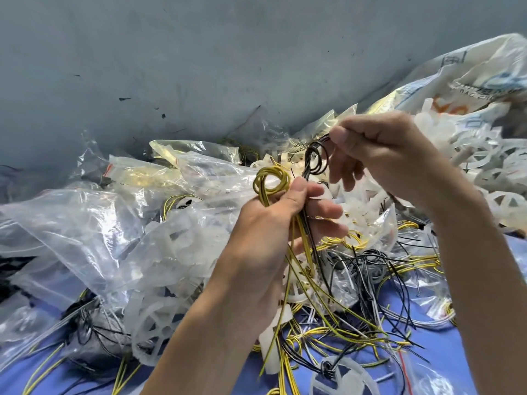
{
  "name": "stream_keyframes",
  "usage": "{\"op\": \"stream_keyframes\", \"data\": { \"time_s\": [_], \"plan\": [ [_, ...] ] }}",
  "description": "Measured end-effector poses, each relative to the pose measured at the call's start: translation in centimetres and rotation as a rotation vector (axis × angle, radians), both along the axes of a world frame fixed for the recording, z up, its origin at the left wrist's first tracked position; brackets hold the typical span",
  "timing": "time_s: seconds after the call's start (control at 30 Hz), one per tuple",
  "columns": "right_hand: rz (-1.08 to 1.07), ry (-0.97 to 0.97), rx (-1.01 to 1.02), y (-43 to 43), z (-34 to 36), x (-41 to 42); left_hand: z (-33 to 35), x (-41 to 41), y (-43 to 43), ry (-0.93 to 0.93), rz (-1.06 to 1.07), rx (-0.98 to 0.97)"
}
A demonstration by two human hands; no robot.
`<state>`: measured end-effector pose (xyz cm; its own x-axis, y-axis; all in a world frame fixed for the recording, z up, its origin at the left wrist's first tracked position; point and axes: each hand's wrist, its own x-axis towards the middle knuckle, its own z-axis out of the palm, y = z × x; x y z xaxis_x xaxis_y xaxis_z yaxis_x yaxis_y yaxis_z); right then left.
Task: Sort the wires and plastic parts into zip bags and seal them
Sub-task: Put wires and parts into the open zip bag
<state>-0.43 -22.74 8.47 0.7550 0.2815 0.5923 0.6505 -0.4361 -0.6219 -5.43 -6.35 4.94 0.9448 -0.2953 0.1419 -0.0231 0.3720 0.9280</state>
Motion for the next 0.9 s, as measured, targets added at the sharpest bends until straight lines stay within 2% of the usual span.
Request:
{"op": "stream_keyframes", "data": {
  "time_s": [0.1,0.23,0.33,0.53,0.7,0.8,0.9],
  "plan": [
    [0.087,0.091,-0.004,0.7,-0.1,-0.3,0.0,0.1,-0.2,0.006,0.038,0.020],
    [0.129,0.117,-0.107,1.2,0.0,-0.9,-0.4,0.2,-0.7,-0.008,0.114,0.026],
    [0.122,0.068,-0.182,1.3,0.0,-1.0,-0.6,0.4,-0.8,-0.027,0.127,0.031],
    [0.045,-0.002,-0.127,0.4,0.2,-1.0,-0.9,0.8,-0.6,-0.014,0.085,0.070],
    [0.081,0.083,-0.009,-0.7,0.9,-1.8,-0.4,2.0,1.0,0.108,0.111,-0.163],
    [0.220,0.125,-0.162,-0.4,1.4,-3.1,-0.3,1.7,1.0,0.074,0.053,-0.186],
    [0.249,0.045,-0.294,1.1,1.3,-3.4,-0.2,0.9,0.1,0.042,-0.043,-0.170]
  ]
}}
